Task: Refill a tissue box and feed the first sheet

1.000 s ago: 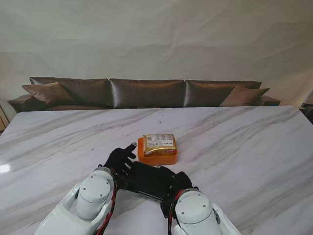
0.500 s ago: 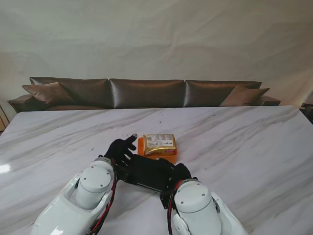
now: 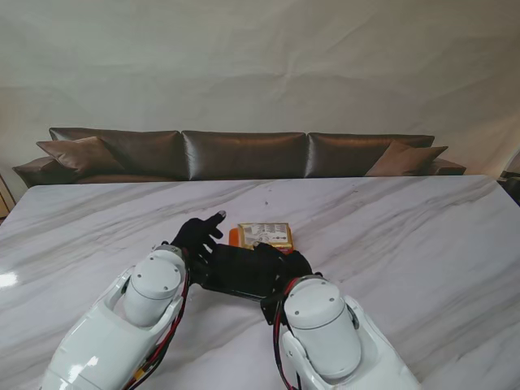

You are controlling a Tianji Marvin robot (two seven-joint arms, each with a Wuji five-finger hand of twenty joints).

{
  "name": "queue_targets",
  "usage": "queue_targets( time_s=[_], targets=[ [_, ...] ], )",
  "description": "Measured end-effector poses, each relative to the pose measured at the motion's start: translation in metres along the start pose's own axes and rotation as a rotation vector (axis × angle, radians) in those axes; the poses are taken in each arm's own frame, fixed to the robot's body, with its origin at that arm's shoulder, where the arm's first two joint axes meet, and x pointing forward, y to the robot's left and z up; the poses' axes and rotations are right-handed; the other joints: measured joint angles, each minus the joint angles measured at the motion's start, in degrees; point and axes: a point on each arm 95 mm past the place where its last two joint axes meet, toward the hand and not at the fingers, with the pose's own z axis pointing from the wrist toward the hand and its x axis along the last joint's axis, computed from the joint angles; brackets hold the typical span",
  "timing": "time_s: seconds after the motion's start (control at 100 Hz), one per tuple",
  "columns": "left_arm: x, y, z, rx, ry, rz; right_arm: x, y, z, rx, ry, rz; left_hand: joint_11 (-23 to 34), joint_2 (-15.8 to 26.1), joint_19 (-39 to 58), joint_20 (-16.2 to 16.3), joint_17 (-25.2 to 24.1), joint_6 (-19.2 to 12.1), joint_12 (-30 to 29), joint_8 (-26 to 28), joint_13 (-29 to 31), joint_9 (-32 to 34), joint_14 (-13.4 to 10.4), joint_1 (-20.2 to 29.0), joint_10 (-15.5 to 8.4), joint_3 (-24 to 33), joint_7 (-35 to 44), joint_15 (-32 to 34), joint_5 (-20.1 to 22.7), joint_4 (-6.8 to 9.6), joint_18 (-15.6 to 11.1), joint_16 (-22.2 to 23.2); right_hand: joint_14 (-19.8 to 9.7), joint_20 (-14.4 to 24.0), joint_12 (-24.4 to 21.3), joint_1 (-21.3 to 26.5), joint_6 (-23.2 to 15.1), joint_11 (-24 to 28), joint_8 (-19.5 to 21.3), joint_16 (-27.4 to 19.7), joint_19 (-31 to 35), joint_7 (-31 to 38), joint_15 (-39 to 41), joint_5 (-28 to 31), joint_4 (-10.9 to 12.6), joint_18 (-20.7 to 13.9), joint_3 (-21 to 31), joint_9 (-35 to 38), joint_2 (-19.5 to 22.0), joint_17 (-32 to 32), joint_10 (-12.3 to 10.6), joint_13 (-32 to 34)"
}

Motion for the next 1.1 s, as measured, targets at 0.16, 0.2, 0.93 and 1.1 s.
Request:
queue_targets(
  time_s=[0.16, 0.2, 0.93, 1.1],
  targets=[
    [0.002, -0.003, 0.009, -0.003, -0.004, 0.016, 0.012, 0.002, 0.0, 0.003, 0.026, 0.009, -2.9, 0.0, -11.8, -8.3, -0.2, 0.0, -1.0, 0.0, 0.0, -0.1, 0.1, 0.0, 0.6, 0.0, 0.0, -2.1, 0.0, 0.0, 0.0, -0.8, 0.4, 0.0, 0.0, 0.0, -0.3, 0.1, 0.1, 0.0, 0.0, 2.0, -0.1, 0.0, 0.0, 0.4, 0.0, 0.0, 0.0, -0.1, 0.0, 0.0],
    [0.003, -0.003, 0.011, -0.004, -0.005, 0.018, 0.015, 0.002, 0.0, 0.005, 0.032, 0.011, -3.1, 0.0, -12.4, -8.5, -0.2, 0.0, -1.0, 0.0, 0.0, -0.1, 0.2, 0.0, 0.6, 0.0, 0.0, -2.2, 0.0, 0.0, 0.0, -0.9, 0.4, 0.0, 0.0, 0.0, -0.3, 0.2, 0.1, 0.0, 0.0, 2.3, -0.1, 0.1, 0.0, 0.4, 0.0, 0.0, 0.0, -0.1, 0.0, 0.0],
    [0.032, -0.01, 0.028, 0.007, 0.043, 0.032, 0.028, 0.012, 0.022, -0.035, -0.014, 0.027, -4.4, 0.0, -16.1, -10.7, -0.7, 0.0, -1.6, 0.0, 0.0, -0.2, 0.9, 0.0, 1.6, 0.0, 0.0, -4.9, 0.0, 0.0, 0.1, -1.6, 0.6, 0.0, 0.1, 0.6, 0.0, 0.7, 0.6, -0.1, 0.1, 3.2, -0.2, 0.1, 0.0, 0.8, 0.0, 0.0, 0.0, -0.2, 0.0, -0.1],
    [0.036, -0.01, 0.03, 0.004, 0.053, 0.031, 0.036, 0.021, 0.027, -0.041, 0.028, -0.032, -5.0, 0.0, -14.3, -10.7, -0.7, 0.0, -1.7, 0.0, 0.0, -0.2, 1.1, 0.0, 2.5, 0.0, 0.0, -4.9, 0.1, 0.0, 0.1, -1.6, 0.6, 0.0, 0.1, 0.6, 0.0, 0.7, 0.6, -0.4, 0.1, 3.2, -0.2, 0.1, 0.0, 0.8, 0.0, 0.0, 0.0, -0.2, 0.0, -0.1]
  ],
)
